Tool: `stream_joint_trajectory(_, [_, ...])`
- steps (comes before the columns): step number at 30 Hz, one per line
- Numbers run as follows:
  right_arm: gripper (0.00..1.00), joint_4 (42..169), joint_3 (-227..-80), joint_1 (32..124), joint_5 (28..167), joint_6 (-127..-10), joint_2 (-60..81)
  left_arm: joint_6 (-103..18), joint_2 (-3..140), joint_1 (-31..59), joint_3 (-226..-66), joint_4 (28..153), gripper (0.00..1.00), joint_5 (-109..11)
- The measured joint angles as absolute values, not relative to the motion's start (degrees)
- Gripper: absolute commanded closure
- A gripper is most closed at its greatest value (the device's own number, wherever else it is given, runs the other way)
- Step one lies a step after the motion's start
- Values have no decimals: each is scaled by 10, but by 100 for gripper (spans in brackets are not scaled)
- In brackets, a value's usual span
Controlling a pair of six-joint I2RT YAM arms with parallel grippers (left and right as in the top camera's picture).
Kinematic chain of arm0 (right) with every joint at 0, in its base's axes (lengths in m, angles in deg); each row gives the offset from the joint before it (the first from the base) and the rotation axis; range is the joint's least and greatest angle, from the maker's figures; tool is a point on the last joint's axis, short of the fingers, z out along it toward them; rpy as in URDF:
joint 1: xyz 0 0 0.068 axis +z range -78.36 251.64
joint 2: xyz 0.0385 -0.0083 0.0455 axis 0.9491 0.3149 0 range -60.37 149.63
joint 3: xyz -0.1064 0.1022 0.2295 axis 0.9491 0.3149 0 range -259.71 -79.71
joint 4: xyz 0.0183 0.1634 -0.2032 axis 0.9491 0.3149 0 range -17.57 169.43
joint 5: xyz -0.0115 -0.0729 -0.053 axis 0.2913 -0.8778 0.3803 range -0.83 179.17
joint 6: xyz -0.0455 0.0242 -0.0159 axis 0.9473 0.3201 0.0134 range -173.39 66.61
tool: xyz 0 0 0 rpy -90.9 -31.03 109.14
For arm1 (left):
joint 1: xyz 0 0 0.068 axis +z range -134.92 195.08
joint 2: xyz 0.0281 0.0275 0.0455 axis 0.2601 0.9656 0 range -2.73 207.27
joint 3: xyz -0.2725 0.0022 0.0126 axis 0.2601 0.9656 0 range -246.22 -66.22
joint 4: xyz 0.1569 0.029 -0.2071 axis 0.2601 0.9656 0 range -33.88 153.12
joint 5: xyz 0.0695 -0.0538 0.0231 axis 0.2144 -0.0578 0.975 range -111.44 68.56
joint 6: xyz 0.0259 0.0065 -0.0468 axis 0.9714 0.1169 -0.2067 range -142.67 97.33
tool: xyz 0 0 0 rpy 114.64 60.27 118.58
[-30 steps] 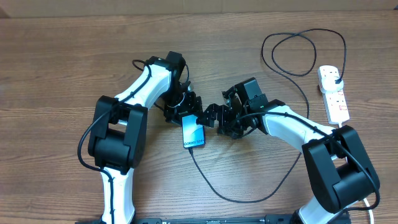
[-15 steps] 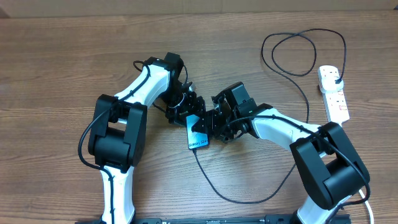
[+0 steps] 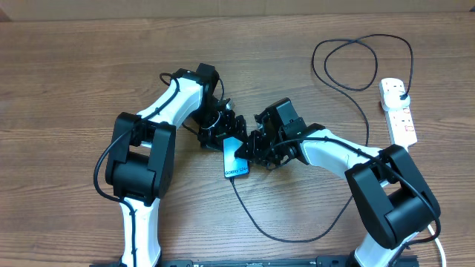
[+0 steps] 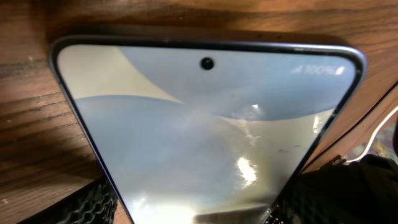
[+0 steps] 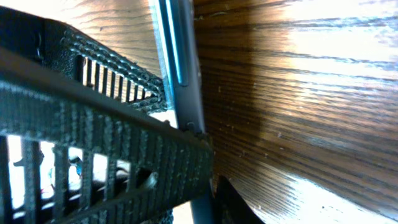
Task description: Plug charger to phone and switch on socket
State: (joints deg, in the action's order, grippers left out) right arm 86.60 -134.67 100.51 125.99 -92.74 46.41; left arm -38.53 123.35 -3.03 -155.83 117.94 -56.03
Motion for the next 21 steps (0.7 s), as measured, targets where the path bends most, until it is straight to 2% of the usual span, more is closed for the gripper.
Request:
stream_joint_trajectory(5, [89,864,-1347,1005,1265,-929,465,-388,1234,-30,-1558,1177,0,-568])
stream_joint_trajectory(8, [96,865,-1347,1005,1268,-928,465,-392,1234,-30,-1559,1174,0,-577])
stream_joint_trajectory(17, [96,859,-1347,1001,1289,-921,465,-374,1234,-24,-1558,1177,0,-595])
stream_joint_trajectory(21, [96,852,-1346,979,1330,-909,465,-312,1247,-2,-1555,1188,2,-675])
